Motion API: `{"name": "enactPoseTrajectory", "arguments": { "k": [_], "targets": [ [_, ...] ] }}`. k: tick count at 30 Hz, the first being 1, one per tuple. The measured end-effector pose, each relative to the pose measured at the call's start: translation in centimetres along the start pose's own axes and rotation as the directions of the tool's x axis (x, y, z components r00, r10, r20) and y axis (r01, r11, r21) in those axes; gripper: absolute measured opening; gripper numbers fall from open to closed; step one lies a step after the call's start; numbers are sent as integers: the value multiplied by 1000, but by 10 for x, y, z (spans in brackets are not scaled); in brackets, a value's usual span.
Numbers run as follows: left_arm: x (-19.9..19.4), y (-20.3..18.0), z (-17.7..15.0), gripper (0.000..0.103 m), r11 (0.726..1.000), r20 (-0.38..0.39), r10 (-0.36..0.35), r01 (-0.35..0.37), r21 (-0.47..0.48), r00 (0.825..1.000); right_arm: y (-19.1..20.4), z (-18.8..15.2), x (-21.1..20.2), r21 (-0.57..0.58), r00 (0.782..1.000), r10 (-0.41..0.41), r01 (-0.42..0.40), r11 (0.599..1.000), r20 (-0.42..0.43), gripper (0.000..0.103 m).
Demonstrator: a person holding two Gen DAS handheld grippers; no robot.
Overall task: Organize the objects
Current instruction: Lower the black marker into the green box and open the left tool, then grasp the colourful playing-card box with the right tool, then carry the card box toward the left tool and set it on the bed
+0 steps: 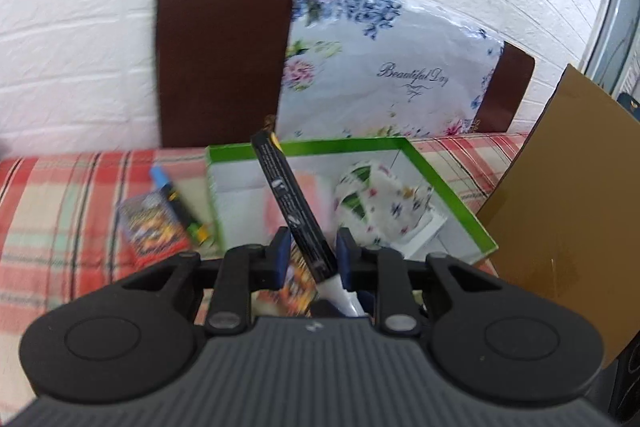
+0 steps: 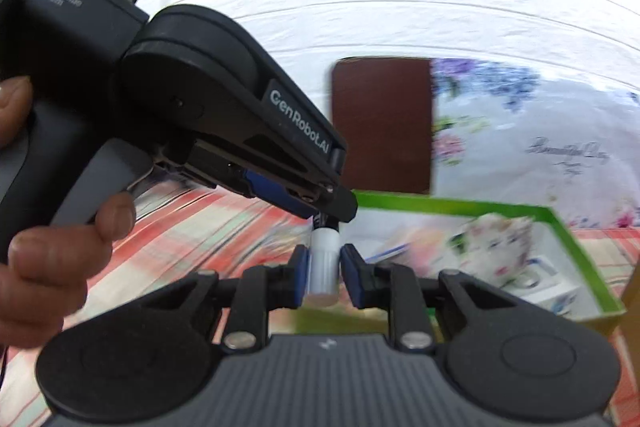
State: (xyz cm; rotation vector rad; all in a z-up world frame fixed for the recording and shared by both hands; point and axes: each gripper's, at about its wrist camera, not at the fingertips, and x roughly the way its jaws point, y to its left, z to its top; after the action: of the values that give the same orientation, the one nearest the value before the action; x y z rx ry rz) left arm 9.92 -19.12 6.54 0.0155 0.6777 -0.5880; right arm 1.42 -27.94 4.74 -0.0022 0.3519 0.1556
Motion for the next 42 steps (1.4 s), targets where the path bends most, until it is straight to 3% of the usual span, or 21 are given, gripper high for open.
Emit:
{"name": "enactPoseTrajectory", "arguments": {
  "k": [1,2,4,6,11,13,15,19,22,25,26,29,36,39,42],
  "targets": [
    [10,-4,2,35,999,-1,29,-29,25,1000,-9,-2,12,-14,999,-46,46,999,-4,25],
    [20,-7,3,38,995,-5,85,-84,48,996,-17,-4,26,-40,995,-90,89,995,-46,41],
    [28,-5,0,37,988,-36,150,-148,50,988,-30,-9,32,0,991,-110,111,994,-81,41],
    [17,8,-8,38,995,-27,102,-102,11,994,-38,-16,19,62,996,-86,89,994,-38,41],
    [-4,45,-26,41,981,-22,184,-185,-54,983,-40,-29,1,113,996,-85,88,990,-32,42],
    [-13,65,-37,46,972,-34,214,-216,-89,976,-35,-30,-5,123,997,-70,75,990,-41,43],
    [-19,84,-52,54,951,-39,295,-297,-88,955,-26,-28,-7,102,998,-44,48,994,-36,43],
    [-34,129,-85,55,897,-66,424,-429,-105,903,9,-19,-6,-13,999,34,-34,999,-29,46],
    [-44,164,-106,55,857,-78,486,-492,-151,871,41,-13,10,-59,991,109,-114,992,-83,47],
    [-47,191,-121,55,831,-70,516,-519,-202,854,66,-3,43,-20,969,176,-182,983,-175,49],
    [-47,198,-127,60,828,-59,521,-521,-210,852,74,0,54,-10,962,185,-191,982,-202,51],
    [-50,197,-147,70,830,40,540,-525,-190,840,98,4,93,-24,954,146,-158,987,-262,53],
    [-48,198,-150,75,857,95,501,-476,-199,861,124,8,193,-186,940,-112,54,981,-321,54],
    [-50,203,-151,80,865,101,478,-447,-226,873,130,-1,221,-228,908,-152,65,972,-390,57],
    [-51,203,-152,82,872,109,462,-429,-238,880,134,-5,222,-258,913,-172,76,963,-371,59]
  ]
}}
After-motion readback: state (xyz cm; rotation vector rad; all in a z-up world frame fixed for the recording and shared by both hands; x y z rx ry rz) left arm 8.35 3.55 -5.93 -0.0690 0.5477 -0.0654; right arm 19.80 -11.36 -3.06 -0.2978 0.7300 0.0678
